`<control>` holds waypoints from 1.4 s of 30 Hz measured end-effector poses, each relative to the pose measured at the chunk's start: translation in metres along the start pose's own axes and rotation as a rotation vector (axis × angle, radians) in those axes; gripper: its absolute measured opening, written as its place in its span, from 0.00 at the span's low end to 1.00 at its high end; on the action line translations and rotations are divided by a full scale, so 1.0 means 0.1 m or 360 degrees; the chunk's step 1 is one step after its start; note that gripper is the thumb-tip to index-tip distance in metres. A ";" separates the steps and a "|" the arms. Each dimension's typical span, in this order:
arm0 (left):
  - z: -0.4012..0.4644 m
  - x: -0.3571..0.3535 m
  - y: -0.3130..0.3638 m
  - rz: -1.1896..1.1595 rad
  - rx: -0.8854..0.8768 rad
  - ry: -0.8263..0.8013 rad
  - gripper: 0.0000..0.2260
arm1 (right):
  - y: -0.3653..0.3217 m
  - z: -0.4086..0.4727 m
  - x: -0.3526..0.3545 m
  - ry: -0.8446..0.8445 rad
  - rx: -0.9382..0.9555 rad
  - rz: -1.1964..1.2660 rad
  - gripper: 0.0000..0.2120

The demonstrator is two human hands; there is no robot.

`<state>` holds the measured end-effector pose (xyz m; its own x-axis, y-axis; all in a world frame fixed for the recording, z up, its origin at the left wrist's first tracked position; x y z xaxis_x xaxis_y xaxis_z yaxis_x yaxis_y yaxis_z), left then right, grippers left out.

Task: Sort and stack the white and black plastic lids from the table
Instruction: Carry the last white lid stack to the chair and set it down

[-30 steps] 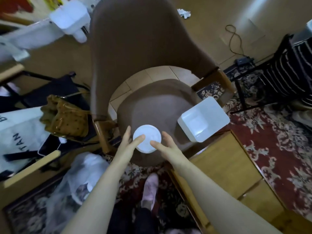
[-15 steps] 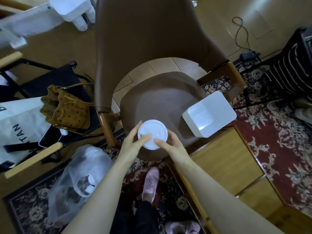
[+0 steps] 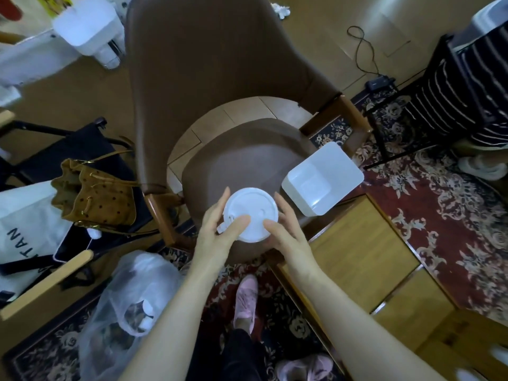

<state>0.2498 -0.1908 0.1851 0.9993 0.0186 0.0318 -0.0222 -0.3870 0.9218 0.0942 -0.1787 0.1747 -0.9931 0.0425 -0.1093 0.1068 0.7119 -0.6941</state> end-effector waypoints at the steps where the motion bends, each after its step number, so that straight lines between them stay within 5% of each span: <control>1: -0.02 -0.08 0.03 0.0012 -0.0011 -0.0017 0.31 | -0.03 -0.06 0.07 0.0011 0.0035 0.0018 0.30; 12: -0.45 -1.53 0.06 -0.0066 0.0045 -0.0652 0.22 | 0.22 -0.91 1.43 0.0392 0.0188 0.0413 0.21; 24: -1.54 -3.53 -0.33 0.0106 0.0125 -0.1356 0.18 | 1.23 -2.32 3.16 0.0918 0.0223 0.0737 0.24; 33: -2.43 -4.49 -0.61 0.0200 0.0143 -0.1645 0.25 | 1.93 -3.16 3.93 0.1145 0.0214 0.0859 0.19; 42: -2.96 -5.20 -0.64 0.0064 0.0028 -0.1699 0.16 | 2.15 -3.73 4.61 0.1351 0.0357 0.0832 0.21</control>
<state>-0.2769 0.0974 0.2243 0.5067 -0.8081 -0.3005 -0.0638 -0.3827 0.9217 -0.3587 0.2555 0.2403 -0.5169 0.8549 0.0431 0.4568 0.3181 -0.8307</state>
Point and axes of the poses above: each hand's wrist, its own z-axis towards the middle knuckle, its own x-axis out of the back of the hand, y = z × x, the point moved 4 cm from there along z, towards the middle knuckle, and after that the axes turned 10 degrees about -x, right-handed, at the moved point
